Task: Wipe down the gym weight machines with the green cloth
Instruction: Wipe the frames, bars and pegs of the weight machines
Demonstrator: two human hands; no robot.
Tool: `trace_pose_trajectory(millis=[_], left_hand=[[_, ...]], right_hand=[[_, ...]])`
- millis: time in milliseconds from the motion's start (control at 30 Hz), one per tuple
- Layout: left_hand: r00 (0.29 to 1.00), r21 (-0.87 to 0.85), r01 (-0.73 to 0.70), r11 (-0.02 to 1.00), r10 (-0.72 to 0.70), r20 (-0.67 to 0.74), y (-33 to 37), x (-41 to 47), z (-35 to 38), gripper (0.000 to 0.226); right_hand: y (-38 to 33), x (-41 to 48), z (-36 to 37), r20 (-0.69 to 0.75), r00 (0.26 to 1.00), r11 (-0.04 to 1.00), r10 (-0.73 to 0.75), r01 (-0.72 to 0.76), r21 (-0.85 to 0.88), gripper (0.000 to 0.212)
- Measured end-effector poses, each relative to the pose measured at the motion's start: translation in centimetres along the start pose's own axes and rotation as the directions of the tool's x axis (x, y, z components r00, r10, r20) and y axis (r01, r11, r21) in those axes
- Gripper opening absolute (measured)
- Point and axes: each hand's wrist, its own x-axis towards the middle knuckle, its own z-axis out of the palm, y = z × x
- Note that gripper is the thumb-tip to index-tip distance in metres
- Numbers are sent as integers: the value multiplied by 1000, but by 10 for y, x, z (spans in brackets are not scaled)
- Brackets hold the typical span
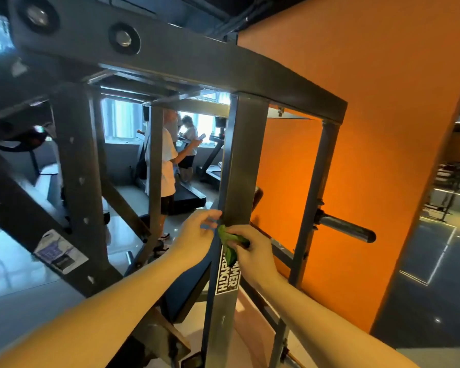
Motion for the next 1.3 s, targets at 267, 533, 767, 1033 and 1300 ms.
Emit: trace_pose_trajectory(millis=[267,533,767,1033,1300], left_hand=[[979,14,202,979,-202,-10,15,-54,-48,18],[947,23,302,953,-297,-124,22,-80,-112,19],[934,27,283,959,-268,-237,16,-91,-180,38],[973,-71,124,990,-136,-184,-8,-71,-286,26],[997,-71,-57,996,53,-62,14,-55,-352,25]], right_hand=[[-36,10,5,187,982,990,15,-40,133,18],[-76,22,58,259,964,996,-62,45,71,25],[-122,34,128,242,970,1000,-27,28,-2,29],[-224,32,213,266,912,836,314,-398,378,20],[-288,58,258,-19,921,783,390,-321,532,23]])
